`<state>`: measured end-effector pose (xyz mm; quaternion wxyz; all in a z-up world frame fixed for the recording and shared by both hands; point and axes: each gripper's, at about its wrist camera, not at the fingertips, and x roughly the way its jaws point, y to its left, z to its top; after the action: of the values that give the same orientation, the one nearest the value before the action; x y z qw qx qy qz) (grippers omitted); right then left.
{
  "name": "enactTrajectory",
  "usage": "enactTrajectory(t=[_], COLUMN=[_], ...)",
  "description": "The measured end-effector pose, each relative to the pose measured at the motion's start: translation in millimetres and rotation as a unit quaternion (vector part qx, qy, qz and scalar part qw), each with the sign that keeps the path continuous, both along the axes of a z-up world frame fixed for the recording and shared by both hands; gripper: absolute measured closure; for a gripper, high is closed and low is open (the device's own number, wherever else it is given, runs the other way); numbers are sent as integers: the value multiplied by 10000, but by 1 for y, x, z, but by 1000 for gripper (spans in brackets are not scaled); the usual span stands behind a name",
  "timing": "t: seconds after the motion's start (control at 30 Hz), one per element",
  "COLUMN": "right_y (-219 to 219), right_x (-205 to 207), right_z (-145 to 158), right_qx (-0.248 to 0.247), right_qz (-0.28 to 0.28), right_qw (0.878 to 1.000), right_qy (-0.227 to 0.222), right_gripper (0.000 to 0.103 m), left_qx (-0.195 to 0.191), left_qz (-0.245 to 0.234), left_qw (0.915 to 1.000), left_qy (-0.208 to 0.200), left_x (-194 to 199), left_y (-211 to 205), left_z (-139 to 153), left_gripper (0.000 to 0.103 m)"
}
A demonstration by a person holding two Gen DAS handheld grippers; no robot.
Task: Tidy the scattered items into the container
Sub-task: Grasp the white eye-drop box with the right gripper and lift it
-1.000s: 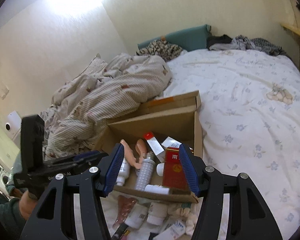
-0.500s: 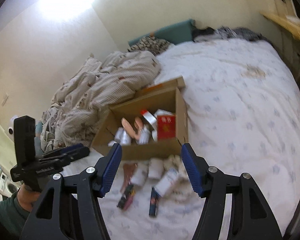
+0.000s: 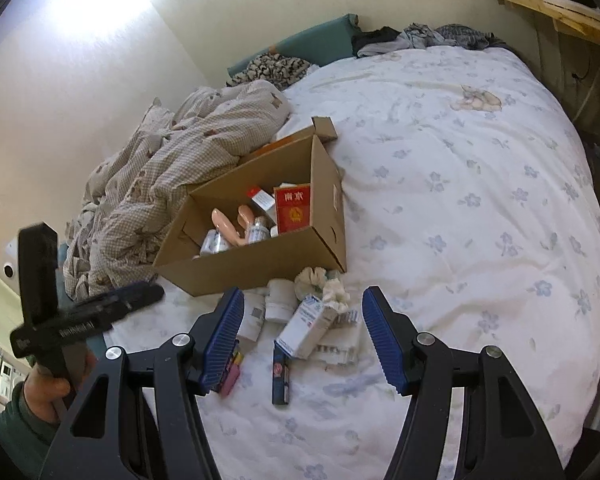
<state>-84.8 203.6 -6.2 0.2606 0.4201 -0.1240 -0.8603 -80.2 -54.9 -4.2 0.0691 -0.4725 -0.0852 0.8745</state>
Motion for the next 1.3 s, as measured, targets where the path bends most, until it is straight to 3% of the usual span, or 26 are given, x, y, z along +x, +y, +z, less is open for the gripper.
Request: enactTrajectory(t=[0.1, 0.37, 0.63, 0.73, 0.83, 0.87, 0.93, 0.97, 1.0, 1.13, 1.23, 1.3], right_y=[-3, -2, -57, -76, -90, -94, -99, -98, -94, -77, -60, -49], right_x=[-6, -23, -30, -36, -42, -42, -41, -40, -40, -38, -33, -29], right_z=[-3, -26, -67, -83, -103, -106, -107, -107, -106, -89, -67, -48], right_qx=[-43, -147, 237, 755, 777, 859, 1157, 1183, 1066, 592, 180, -114], right_qz=[-31, -201, 575, 355, 290, 277, 211, 177, 149, 103, 13, -27], right_qw=[9999, 9974, 9898, 9874, 9835, 9836, 9856, 9859, 9866, 9893, 9923, 9936], right_qy=[-89, -683, -1282, -1341, -1610, -1560, -1219, -1174, -1223, -1328, -1227, -1120], right_gripper=[37, 37, 39, 39, 39, 40, 60, 62, 74, 74, 74, 74], left_qx=[17, 277, 494, 531, 565, 561, 544, 546, 554, 621, 699, 464], left_qz=[3, 208, 393, 414, 446, 457, 468, 472, 469, 387, 135, -47], left_qw=[9996, 9991, 9961, 9959, 9955, 9954, 9955, 9955, 9955, 9943, 9882, 9866], left_qy=[-274, -249, -616, -602, -618, -622, -620, -611, -601, -773, -1357, -1562], left_x=[-4, -4, -12, -11, -11, -10, -10, -10, -10, -13, -16, -14], left_y=[0, -12, -20, -22, -23, -23, -23, -22, -23, -22, -12, -2], left_z=[-9, -8, -22, -21, -22, -22, -22, -21, -21, -28, -48, -55], left_gripper=[28, 28, 28, 28, 28, 28, 28, 28, 28, 28, 28, 28])
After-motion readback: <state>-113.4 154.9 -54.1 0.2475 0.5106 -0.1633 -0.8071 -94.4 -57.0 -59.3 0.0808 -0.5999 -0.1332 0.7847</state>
